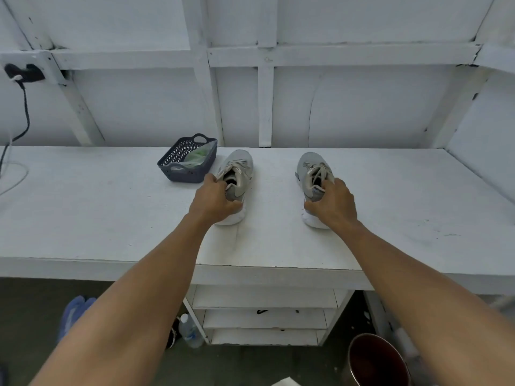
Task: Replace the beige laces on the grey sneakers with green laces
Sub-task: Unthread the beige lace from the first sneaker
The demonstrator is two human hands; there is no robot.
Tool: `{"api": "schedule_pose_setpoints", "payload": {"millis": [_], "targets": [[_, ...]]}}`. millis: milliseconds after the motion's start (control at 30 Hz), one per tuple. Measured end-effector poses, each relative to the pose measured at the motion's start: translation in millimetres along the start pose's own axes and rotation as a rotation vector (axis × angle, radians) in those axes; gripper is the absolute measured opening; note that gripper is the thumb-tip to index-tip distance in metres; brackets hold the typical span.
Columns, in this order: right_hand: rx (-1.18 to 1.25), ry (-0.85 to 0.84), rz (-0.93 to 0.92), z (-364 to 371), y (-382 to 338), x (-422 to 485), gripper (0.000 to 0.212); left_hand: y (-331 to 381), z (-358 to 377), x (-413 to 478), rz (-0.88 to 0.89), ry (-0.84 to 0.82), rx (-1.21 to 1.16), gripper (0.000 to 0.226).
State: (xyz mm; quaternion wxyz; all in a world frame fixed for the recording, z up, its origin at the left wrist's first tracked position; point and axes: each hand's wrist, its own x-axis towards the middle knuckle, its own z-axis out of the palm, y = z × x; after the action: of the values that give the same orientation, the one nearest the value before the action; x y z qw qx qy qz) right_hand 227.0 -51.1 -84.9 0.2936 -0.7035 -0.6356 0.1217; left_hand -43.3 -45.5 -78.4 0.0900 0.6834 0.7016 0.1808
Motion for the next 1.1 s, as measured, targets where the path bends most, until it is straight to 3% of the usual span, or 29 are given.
{"api": "schedule_pose_setpoints", "payload": {"millis": [400, 567, 767, 1100], "targets": [[-0.110, -0.002, 0.023, -9.1, 10.4, -0.1, 0.050, -34.0, -17.5, -2.7, -0.024, 0.015, -0.009, 0.062], [-0.034, 0.126, -0.021, -21.8, 8.0, 8.2, 0.037, -32.4, -29.4, 5.7, 0.034, 0.095, -0.087, 0.052], [0.032, 0.119, -0.072, -27.5, -2.2, 28.3, 0.014, -7.2, -38.2, 28.8, 0.141, 0.096, -0.143, 0.040], [0.215, 0.115, 0.051, -39.7, 2.1, 54.1, 0.017, 41.3, -26.6, 69.0, 0.341, 0.014, -0.184, 0.034]]}}
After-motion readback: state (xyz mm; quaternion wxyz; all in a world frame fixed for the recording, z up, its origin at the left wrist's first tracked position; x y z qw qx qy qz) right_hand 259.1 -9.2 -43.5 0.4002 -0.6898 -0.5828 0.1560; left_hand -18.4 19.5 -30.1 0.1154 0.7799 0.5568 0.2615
